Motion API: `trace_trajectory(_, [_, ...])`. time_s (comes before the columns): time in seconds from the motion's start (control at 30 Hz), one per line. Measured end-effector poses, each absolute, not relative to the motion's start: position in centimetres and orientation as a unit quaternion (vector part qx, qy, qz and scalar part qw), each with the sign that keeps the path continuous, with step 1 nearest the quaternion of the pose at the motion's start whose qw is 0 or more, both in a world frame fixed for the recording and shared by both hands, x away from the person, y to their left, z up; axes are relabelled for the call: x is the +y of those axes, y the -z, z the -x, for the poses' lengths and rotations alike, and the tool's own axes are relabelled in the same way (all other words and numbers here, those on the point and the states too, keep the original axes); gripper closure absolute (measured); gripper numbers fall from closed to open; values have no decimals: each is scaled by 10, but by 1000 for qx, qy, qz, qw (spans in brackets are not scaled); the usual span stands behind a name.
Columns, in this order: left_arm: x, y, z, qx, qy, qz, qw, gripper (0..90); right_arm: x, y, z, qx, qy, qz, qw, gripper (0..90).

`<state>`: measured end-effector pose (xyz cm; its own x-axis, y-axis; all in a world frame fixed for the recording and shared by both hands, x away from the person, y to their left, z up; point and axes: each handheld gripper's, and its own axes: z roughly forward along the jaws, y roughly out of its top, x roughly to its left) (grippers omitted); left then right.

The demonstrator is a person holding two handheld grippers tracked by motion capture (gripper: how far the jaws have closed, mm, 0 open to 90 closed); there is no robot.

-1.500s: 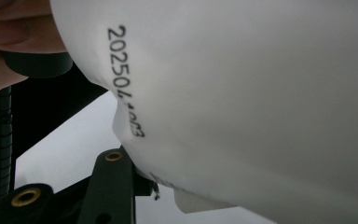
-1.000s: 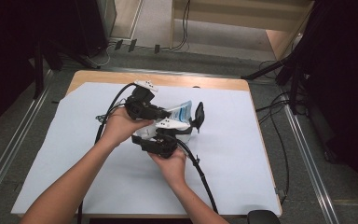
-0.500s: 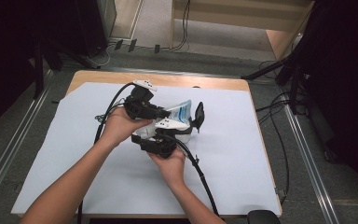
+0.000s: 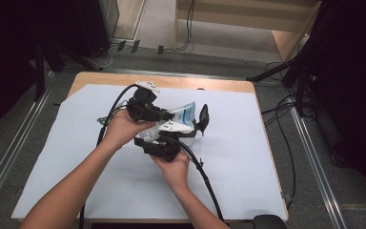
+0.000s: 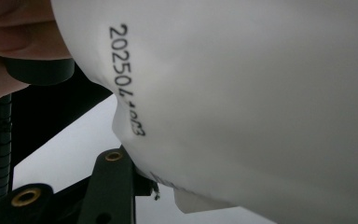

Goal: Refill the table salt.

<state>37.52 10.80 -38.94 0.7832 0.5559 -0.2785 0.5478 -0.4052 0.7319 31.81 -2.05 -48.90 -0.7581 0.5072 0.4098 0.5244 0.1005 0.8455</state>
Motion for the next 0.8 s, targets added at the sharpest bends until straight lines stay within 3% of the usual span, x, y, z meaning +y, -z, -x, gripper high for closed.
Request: trace_trajectory(0.8, [106, 390, -376, 329, -5, -838, 434, 810, -22, 488, -319, -745, 571, 344, 11, 563])
